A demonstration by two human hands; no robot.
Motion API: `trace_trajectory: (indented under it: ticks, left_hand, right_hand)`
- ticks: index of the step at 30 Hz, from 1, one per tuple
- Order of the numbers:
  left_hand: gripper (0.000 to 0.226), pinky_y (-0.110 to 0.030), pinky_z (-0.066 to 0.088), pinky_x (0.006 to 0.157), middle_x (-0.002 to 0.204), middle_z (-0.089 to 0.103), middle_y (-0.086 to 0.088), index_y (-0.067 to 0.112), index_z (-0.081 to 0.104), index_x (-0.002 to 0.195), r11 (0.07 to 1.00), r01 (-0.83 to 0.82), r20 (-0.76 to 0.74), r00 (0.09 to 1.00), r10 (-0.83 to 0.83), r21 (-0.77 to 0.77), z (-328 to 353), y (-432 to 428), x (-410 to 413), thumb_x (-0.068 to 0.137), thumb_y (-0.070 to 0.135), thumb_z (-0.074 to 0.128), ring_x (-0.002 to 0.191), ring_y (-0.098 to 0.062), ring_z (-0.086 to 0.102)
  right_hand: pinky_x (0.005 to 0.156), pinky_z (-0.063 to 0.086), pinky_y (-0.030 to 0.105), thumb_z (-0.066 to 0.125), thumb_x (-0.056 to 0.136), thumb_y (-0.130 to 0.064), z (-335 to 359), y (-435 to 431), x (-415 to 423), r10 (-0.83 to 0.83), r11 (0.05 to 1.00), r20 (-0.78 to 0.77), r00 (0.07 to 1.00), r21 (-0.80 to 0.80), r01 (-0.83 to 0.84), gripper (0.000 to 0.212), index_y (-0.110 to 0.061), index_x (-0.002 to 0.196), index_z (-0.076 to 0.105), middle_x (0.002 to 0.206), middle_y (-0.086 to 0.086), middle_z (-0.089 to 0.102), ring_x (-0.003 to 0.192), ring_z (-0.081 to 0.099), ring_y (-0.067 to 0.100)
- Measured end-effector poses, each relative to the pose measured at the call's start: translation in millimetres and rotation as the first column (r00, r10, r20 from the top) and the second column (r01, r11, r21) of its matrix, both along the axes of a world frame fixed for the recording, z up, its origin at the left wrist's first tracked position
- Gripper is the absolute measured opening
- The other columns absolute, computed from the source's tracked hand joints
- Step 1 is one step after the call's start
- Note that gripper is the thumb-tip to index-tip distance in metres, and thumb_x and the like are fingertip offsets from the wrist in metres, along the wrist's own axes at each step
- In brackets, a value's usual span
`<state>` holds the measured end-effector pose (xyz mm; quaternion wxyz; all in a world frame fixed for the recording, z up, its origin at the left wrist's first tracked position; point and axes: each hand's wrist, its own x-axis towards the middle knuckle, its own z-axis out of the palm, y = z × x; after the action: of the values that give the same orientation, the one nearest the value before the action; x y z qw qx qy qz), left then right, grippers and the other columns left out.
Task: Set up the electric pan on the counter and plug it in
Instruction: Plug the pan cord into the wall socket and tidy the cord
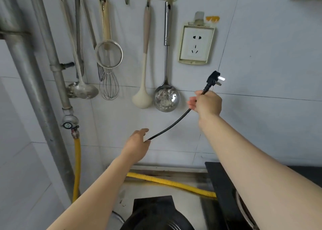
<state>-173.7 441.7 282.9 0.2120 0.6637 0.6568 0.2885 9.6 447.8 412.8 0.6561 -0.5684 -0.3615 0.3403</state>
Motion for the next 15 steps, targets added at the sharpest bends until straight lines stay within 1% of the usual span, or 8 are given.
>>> trace_trajectory:
  ticks: [3,4,6,8,10,11,12,15]
  left_hand:
    - [0.041,-0.029,0.047,0.084,0.135,0.050,-0.001,0.021,0.044,0.138,0.996,-0.006,0.110,0.994,-0.003,0.085,13,-2,14,0.097,0.022,0.047,0.105,-0.022,0.060]
    - [0.038,-0.029,0.049,0.082,0.133,0.051,-0.001,0.021,0.048,0.136,0.991,-0.021,0.166,0.986,-0.001,0.128,18,-2,18,0.097,0.022,0.047,0.100,-0.022,0.061]
    - [0.032,-0.026,0.049,0.078,0.127,0.055,0.000,0.020,0.055,0.129,0.976,-0.067,0.284,0.959,0.005,0.207,34,-1,25,0.097,0.022,0.047,0.092,-0.019,0.063]
    - [0.027,-0.019,0.046,0.068,0.120,0.059,0.002,0.021,0.060,0.122,0.961,-0.107,0.399,0.917,-0.003,0.254,51,-2,33,0.097,0.024,0.049,0.081,-0.013,0.063]
    - [0.023,-0.019,0.046,0.064,0.114,0.064,0.005,0.024,0.064,0.115,0.945,-0.103,0.472,0.880,-0.059,0.310,68,-2,41,0.093,0.028,0.056,0.075,-0.017,0.062]
    - [0.022,-0.020,0.046,0.064,0.109,0.066,0.007,0.026,0.065,0.113,0.936,-0.087,0.487,0.868,-0.096,0.340,76,-3,45,0.091,0.029,0.060,0.073,-0.019,0.060]
    - [0.023,-0.018,0.046,0.064,0.105,0.066,0.011,0.027,0.066,0.112,0.928,-0.068,0.499,0.856,-0.134,0.366,82,-5,50,0.089,0.029,0.063,0.070,-0.016,0.056]
    - [0.024,-0.006,0.041,0.063,0.095,0.066,0.018,0.024,0.069,0.107,0.909,-0.067,0.501,0.850,-0.164,0.411,95,-7,59,0.084,0.026,0.071,0.067,-0.002,0.048]
  right_hand:
    - [0.067,0.056,0.037,0.042,0.087,-0.002,-3,1,5,0.135,0.990,0.182,0.974,-0.070,-0.124,0.024,-0.015,0.082,0.061,0.063,0.004,0.058,0.053,0.056,0.020]
    - [0.067,0.056,0.038,0.044,0.085,-0.004,-6,-1,5,0.185,0.981,0.247,0.951,-0.100,-0.165,0.022,-0.017,0.077,0.060,0.063,0.004,0.058,0.054,0.055,0.022]
    - [0.061,0.053,0.037,0.048,0.082,-0.008,-10,-3,6,0.284,0.957,0.327,0.901,-0.156,-0.245,0.016,-0.015,0.073,0.058,0.064,0.006,0.058,0.055,0.053,0.024]
    - [0.054,0.048,0.030,0.047,0.079,-0.007,-14,-6,8,0.361,0.930,0.356,0.862,-0.204,-0.306,0.014,-0.012,0.071,0.058,0.065,0.008,0.059,0.054,0.051,0.023]
    - [0.055,0.046,0.029,0.044,0.075,-0.006,-16,-7,9,0.421,0.905,0.385,0.821,-0.238,-0.353,0.017,-0.011,0.067,0.058,0.065,0.010,0.062,0.054,0.051,0.023]
    - [0.056,0.046,0.029,0.043,0.074,-0.006,-17,-7,10,0.449,0.892,0.398,0.800,-0.255,-0.374,0.019,-0.010,0.065,0.059,0.066,0.010,0.064,0.055,0.052,0.023]
    - [0.056,0.046,0.029,0.042,0.075,-0.006,-18,-7,11,0.473,0.880,0.411,0.779,-0.272,-0.391,0.021,-0.009,0.065,0.060,0.066,0.011,0.065,0.055,0.052,0.023]
    - [0.055,0.047,0.030,0.039,0.079,-0.006,-20,-4,14,0.522,0.852,0.429,0.737,-0.305,-0.426,0.027,-0.008,0.066,0.062,0.067,0.011,0.068,0.059,0.054,0.022]
